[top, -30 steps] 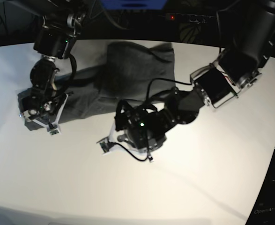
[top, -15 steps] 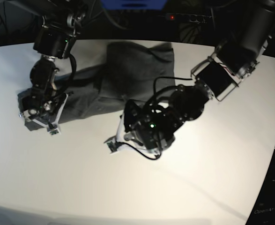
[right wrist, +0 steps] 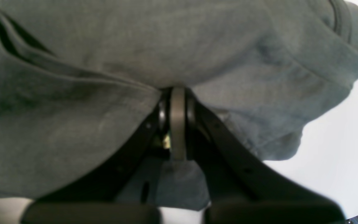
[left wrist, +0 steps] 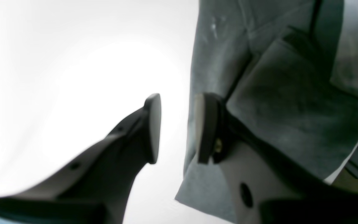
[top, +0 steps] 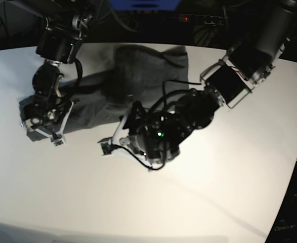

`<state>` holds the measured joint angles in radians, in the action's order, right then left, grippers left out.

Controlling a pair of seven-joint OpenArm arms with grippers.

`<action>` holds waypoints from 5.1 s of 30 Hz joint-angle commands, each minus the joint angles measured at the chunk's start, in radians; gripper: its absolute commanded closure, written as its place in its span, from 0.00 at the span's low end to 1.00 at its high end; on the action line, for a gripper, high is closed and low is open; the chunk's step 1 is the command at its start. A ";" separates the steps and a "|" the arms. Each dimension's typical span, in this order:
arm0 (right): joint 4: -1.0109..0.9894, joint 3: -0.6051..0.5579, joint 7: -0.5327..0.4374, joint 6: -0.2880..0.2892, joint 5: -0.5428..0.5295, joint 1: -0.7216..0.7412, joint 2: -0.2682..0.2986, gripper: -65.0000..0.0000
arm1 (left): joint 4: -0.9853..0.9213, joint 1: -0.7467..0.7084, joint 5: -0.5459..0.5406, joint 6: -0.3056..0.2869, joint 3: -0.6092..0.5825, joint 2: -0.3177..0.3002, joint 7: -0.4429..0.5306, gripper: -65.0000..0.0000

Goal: Fold the T-shirt properly
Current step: 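Press the left gripper on the folded layer to flatten it, then pinch the folded edge with the left gripper and adjust its position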

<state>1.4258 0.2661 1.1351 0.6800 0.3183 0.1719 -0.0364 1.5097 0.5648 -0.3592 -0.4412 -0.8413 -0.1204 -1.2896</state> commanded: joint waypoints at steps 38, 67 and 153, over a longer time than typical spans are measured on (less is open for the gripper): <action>-0.021 -0.037 0.000 0.018 -0.046 -0.019 -0.012 1.00 | -0.059 -0.015 0.004 -0.257 -0.060 0.064 -0.097 0.72; -0.021 -0.070 -0.003 0.018 -0.046 -0.027 -0.017 1.00 | -0.192 -0.009 0.004 -0.257 -0.069 0.067 -0.011 0.72; -0.021 -0.070 -0.003 0.018 -0.046 -0.019 -0.015 0.99 | -0.136 0.045 0.085 -0.257 0.058 0.133 -0.107 0.54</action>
<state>1.4239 0.2005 1.1320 0.6758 0.3405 0.1635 -0.0334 1.3590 0.5812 -0.2802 -0.6994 -0.7879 0.0055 -1.3956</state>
